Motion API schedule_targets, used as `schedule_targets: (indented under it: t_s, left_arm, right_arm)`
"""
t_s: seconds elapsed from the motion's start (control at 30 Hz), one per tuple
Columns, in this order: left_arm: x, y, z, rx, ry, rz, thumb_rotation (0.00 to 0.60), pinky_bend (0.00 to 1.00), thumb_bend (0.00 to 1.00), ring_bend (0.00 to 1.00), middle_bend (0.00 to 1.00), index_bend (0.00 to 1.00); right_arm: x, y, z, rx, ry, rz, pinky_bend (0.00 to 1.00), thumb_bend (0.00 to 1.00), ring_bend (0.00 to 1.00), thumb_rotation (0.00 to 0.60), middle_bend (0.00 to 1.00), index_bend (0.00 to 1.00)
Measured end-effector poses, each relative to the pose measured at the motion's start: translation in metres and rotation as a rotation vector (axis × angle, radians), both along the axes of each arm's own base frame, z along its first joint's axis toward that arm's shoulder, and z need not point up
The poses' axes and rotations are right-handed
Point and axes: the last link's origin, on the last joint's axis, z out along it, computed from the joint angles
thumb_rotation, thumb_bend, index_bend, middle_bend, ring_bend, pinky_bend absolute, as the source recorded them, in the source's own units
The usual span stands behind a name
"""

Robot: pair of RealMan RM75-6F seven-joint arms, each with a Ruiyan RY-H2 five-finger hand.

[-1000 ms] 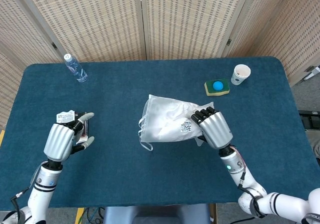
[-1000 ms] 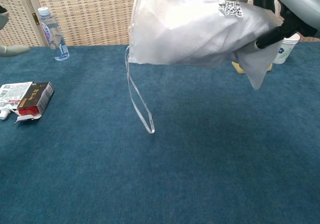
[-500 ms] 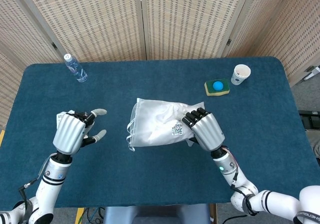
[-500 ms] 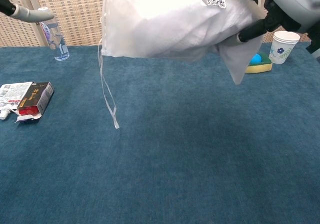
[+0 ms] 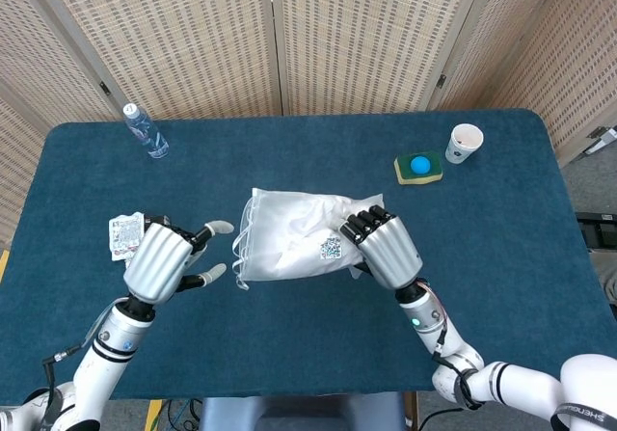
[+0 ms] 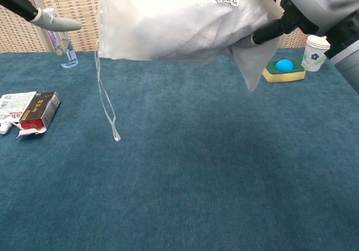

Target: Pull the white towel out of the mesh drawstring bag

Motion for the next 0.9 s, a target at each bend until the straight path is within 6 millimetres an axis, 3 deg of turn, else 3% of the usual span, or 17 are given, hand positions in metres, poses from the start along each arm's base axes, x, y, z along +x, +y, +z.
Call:
schedule_targets:
  t_s: [0.9]
  left_arm:
    - [0.023, -0.005, -0.007, -0.079, -0.036, -0.032, 0.600, 1.00, 0.00, 0.97, 1.00, 0.34]
  right_arm:
    - [0.019, 0.004, -0.003, -0.026, -0.068, 0.086, 0.66, 0.49, 0.67, 0.600, 0.74, 0.63]
